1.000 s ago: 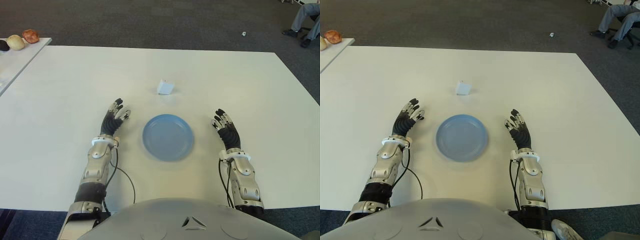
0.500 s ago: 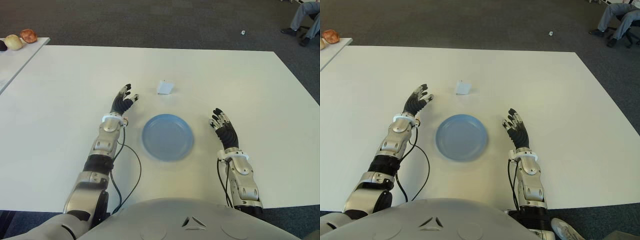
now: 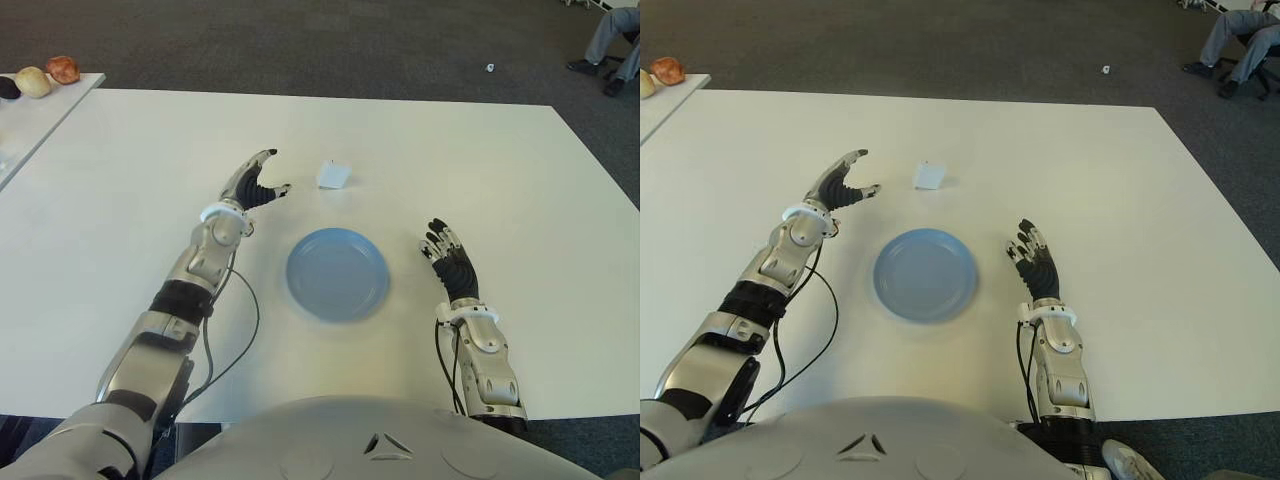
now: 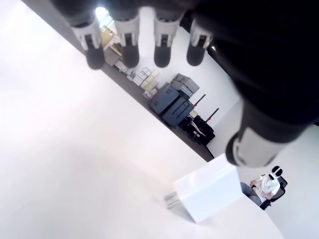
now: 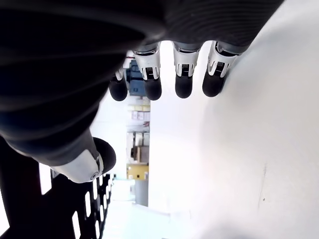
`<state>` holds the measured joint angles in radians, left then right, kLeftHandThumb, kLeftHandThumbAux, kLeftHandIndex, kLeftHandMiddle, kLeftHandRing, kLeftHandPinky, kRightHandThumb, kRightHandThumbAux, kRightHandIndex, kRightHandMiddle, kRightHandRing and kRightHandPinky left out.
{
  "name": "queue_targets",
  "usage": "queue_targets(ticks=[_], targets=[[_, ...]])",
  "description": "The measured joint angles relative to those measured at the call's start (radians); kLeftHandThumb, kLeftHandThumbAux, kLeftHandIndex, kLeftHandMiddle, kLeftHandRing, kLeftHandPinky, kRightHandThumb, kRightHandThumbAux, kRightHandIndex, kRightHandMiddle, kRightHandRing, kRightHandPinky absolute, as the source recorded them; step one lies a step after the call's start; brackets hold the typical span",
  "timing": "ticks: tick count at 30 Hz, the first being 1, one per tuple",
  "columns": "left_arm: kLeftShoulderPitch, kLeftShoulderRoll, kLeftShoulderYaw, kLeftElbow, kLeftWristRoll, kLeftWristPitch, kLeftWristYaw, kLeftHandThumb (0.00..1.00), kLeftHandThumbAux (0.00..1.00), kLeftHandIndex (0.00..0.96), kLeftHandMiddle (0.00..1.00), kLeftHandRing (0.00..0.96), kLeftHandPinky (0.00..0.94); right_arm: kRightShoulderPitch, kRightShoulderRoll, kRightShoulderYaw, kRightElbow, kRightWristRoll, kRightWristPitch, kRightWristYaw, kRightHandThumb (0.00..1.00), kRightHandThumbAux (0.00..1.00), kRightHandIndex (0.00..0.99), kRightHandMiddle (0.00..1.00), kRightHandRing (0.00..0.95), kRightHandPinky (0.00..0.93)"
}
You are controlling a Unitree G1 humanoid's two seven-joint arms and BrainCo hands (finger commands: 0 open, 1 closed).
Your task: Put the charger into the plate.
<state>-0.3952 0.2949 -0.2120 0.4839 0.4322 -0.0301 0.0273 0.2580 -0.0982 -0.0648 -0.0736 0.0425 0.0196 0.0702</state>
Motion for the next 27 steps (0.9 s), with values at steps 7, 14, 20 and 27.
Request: queue_targets(ticks=[7, 14, 20, 27], targets=[[-0.033, -0.016, -0.007, 0.038, -0.002, 0.002, -0.014, 0.029, 0.613, 0.000, 0.000, 0.000, 0.000, 0.004, -0.001, 0.001, -0.005, 0.000, -0.003, 0.003, 0.000, 0.643, 0.007, 0.069, 0.052, 0.037], [-0.101, -0.029, -0.039, 0.137, 0.012, -0.003, -0.017, 0.022, 0.614, 0.000, 0.000, 0.000, 0.004, 0.012, -0.004, 0.001, -0.009, 0.000, -0.003, 0.006, 0.000, 0.640, 0.007, 0.069, 0.052, 0.036], [-0.193, -0.038, -0.110, 0.271, 0.075, -0.063, 0.030, 0.007, 0.626, 0.000, 0.000, 0.000, 0.025, 0.014, -0.005, 0.002, -0.015, -0.001, -0.003, 0.006, 0.000, 0.628, 0.009, 0.071, 0.054, 0.042], [-0.283, -0.047, -0.196, 0.391, 0.158, -0.148, 0.108, 0.003, 0.629, 0.000, 0.000, 0.000, 0.014, 0.017, -0.003, 0.004, -0.017, -0.003, -0.003, -0.001, 0.000, 0.610, 0.017, 0.083, 0.060, 0.046]])
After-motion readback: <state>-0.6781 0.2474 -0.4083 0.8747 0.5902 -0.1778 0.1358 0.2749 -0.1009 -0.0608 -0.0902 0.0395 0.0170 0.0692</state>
